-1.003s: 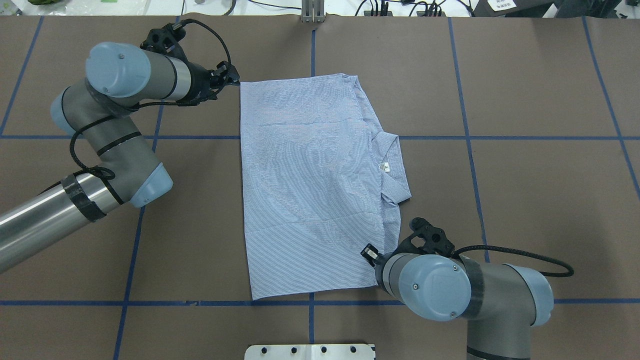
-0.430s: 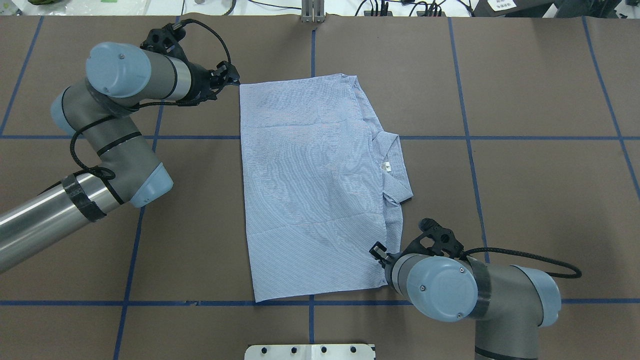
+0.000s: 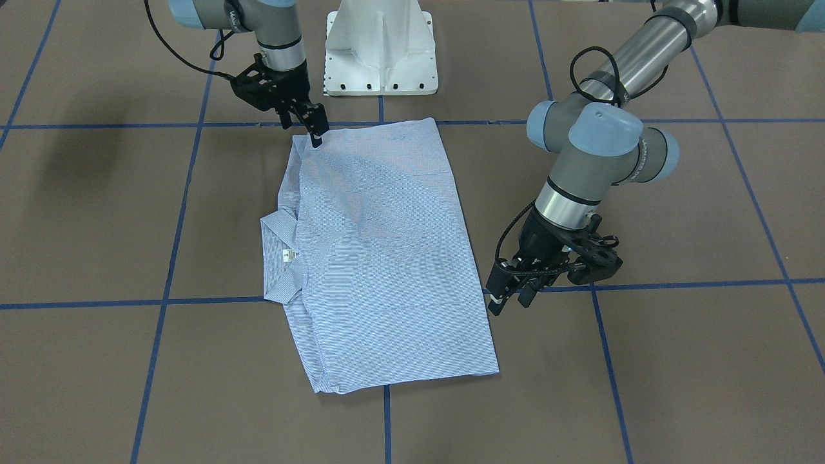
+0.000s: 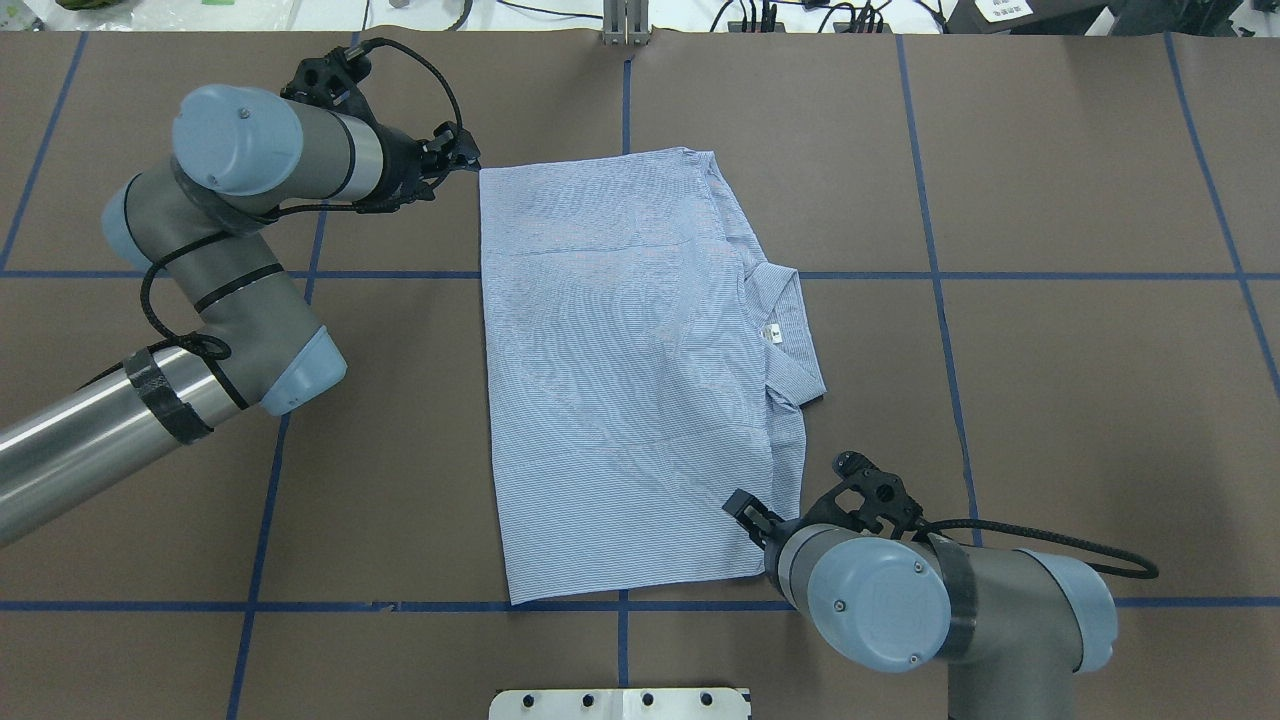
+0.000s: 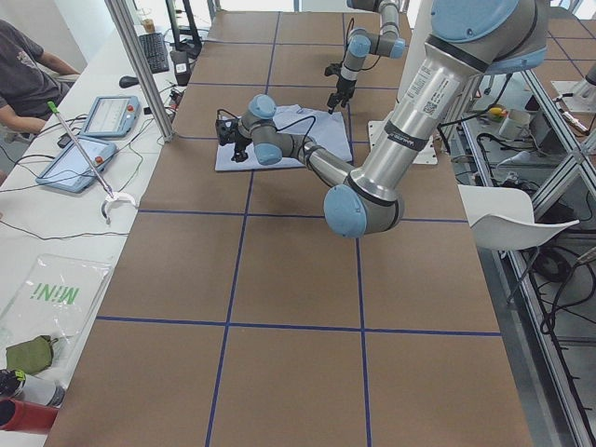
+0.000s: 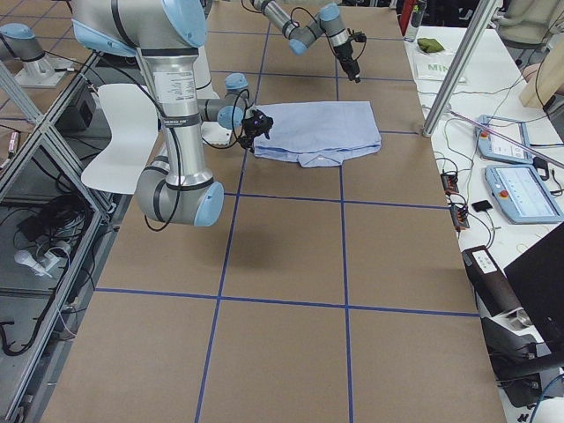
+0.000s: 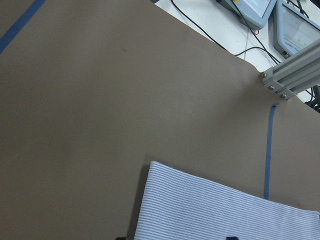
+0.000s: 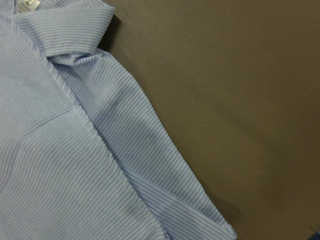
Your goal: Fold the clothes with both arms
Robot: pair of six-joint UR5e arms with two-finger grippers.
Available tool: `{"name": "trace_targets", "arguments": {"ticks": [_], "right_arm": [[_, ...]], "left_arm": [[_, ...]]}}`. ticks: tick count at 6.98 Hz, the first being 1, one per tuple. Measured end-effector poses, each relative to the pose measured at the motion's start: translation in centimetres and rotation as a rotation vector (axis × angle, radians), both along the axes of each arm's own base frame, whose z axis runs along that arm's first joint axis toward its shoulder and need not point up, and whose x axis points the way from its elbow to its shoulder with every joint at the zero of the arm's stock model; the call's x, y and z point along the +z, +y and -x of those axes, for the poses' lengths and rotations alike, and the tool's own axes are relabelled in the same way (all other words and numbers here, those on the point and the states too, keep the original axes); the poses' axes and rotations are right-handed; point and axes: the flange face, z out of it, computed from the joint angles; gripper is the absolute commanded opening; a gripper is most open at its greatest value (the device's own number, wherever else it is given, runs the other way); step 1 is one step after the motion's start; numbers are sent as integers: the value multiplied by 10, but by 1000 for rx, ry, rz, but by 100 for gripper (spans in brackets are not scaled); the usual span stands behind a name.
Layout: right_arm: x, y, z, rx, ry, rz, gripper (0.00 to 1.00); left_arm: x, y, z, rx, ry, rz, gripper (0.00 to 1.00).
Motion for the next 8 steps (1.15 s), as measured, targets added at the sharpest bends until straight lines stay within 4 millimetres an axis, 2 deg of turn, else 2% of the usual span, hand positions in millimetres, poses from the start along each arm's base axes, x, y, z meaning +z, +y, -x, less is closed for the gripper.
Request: {"name": "trace_targets", "arguments": {"ticks": [2,5,7,8], "right_arm": [[0,11,8,2,-6,14,99],[6,12,13,3,5,20,82],[9,12,15,2,16,23,49],[11,11,15,2,21,24,0]], "left_arm": [[1,0,-1,-1,2,6,72],[2,1,-1,-2,1,7,72],[2,1,-1,-2,1,6,72],[2,0,-1,-2,1,6,72]]}}
